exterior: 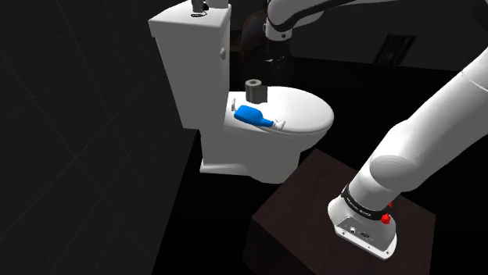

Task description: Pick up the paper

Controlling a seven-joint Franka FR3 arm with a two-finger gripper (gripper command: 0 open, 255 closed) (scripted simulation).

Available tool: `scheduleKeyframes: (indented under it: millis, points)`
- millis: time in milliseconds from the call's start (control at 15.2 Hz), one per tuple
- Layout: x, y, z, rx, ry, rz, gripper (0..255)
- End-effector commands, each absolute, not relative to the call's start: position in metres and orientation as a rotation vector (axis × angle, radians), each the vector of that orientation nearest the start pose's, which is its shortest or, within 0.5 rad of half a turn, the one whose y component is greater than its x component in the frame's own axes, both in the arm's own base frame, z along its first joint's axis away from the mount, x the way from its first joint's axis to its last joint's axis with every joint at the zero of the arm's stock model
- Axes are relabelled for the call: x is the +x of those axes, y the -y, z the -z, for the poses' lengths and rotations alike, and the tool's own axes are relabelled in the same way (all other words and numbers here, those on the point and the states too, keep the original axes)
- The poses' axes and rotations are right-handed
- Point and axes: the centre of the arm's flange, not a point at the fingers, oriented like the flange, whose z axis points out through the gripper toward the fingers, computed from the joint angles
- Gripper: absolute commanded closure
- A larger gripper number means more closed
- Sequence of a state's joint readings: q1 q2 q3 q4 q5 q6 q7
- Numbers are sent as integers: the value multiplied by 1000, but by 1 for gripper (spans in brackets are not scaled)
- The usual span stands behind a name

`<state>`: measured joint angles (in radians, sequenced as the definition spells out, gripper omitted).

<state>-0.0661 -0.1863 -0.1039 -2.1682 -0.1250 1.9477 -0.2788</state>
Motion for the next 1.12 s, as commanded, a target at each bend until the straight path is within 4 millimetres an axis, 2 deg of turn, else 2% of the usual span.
scheduleKeyframes:
  millis: [0,858,1056]
  points:
    - [504,110,-458,-3215,254,-107,0]
    - [632,201,-372,-3204,241,-221,0]
    - [636,203,-359,-3203,241,-224,0]
